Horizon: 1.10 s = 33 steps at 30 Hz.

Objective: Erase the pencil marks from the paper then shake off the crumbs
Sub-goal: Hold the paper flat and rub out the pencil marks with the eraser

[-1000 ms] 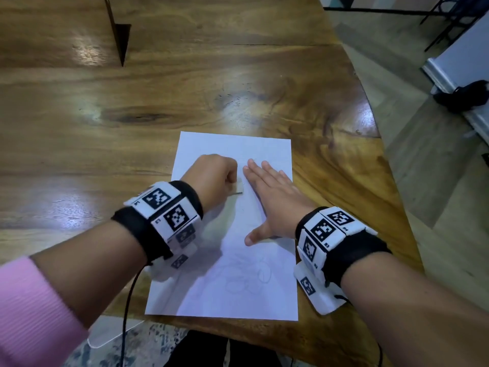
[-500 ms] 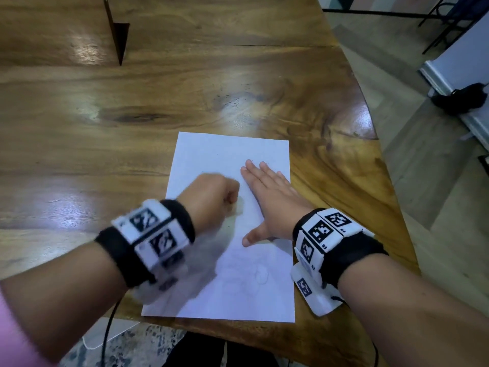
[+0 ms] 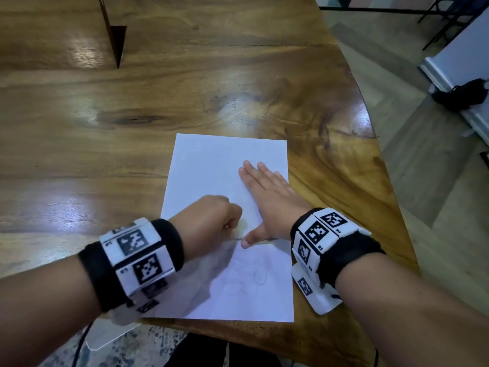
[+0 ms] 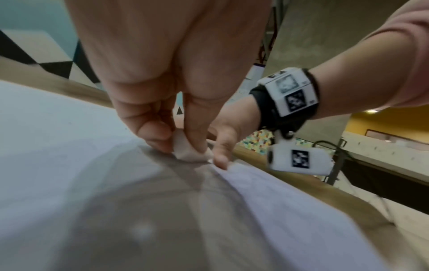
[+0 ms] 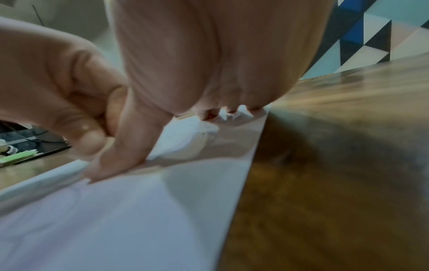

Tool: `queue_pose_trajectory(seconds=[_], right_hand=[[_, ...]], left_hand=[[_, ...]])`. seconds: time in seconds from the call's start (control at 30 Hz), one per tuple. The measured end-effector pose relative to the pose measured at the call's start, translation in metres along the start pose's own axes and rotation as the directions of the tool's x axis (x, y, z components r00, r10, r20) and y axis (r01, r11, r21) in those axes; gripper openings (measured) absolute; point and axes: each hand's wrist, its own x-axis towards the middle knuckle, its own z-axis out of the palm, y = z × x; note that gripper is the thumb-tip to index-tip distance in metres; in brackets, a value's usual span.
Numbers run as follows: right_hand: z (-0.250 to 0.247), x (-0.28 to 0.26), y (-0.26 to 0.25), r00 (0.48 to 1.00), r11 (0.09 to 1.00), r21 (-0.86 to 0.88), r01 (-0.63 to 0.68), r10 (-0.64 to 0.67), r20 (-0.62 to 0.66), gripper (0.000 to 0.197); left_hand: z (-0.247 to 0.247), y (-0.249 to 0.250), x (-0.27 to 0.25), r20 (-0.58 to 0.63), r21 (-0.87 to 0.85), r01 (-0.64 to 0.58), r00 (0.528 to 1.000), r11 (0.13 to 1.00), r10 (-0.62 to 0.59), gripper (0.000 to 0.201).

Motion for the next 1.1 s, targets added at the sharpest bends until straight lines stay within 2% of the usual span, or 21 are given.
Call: queue_pose_trajectory(seconds=[0.13,0.2,0.3,0.4,0.5,0.63,0.77,0.9,0.97,1.03,1.1], right_hand=[[0.0,0.0,0.0,1.0,1.0,0.016,-0.001,0.001,-0.01,0.134],[0.0,0.0,0.0,1.0,1.0,0.012,0.004,-0.004,-0.007,0.133],[0.001,0.001,0.001,1.0,1.0,0.028,0.008,-0.008,-0.003,0.132],[0.0,-0.003,0.003,1.0,0.989,0.147,0.013,-0.011,-0.02,0.129],[0.0,-0.014,0.012,0.997,0.966,0.257,-0.043,0.059,-0.056,0.128],[0.008,-0.028,0.023,0.995,0.988,0.124,-0.087,0.093,-0.044,0.129],[0.009,-0.029,0.025,0.996,0.989,0.122,-0.081,0.086,-0.036,0.128],[0.01,-0.03,0.026,0.996,0.992,0.103,-0.078,0.083,-0.039,0.128],[0.011,-0.03,0.027,0.996,0.992,0.1,-0.075,0.079,-0.038,0.128],[0.012,-0.03,0.028,0.996,0.993,0.098,-0.07,0.074,-0.044,0.127],[0.013,-0.03,0.029,0.997,0.992,0.105,-0.063,0.068,-0.043,0.128]], left_hand=[[-0.017,0.004,0.029,-0.103,-0.011,0.072,0.992,0.997,-0.073,0.005],[-0.015,0.005,0.029,-0.094,-0.009,0.074,0.993,0.997,-0.074,0.004],[-0.006,0.006,0.019,-0.071,0.024,0.066,0.995,0.998,-0.064,0.017],[-0.007,0.006,0.021,-0.076,0.056,0.091,0.993,0.994,-0.087,0.004],[-0.008,0.005,0.022,-0.096,0.048,0.127,0.988,0.991,-0.121,0.005],[-0.012,0.007,0.022,-0.099,0.039,0.152,0.984,0.988,-0.147,0.005],[-0.027,0.011,0.048,-0.187,-0.087,0.152,0.968,0.985,-0.166,0.008],[-0.027,0.016,0.063,-0.236,-0.113,0.13,0.959,0.985,-0.154,0.011],[-0.015,0.016,0.043,-0.193,-0.11,0.073,0.977,0.991,-0.094,0.007],[0.0,0.013,0.016,-0.1,-0.083,0.004,0.995,0.997,-0.012,0.012],[0.006,0.009,0.007,-0.038,-0.087,-0.022,0.999,0.996,0.019,0.01]])
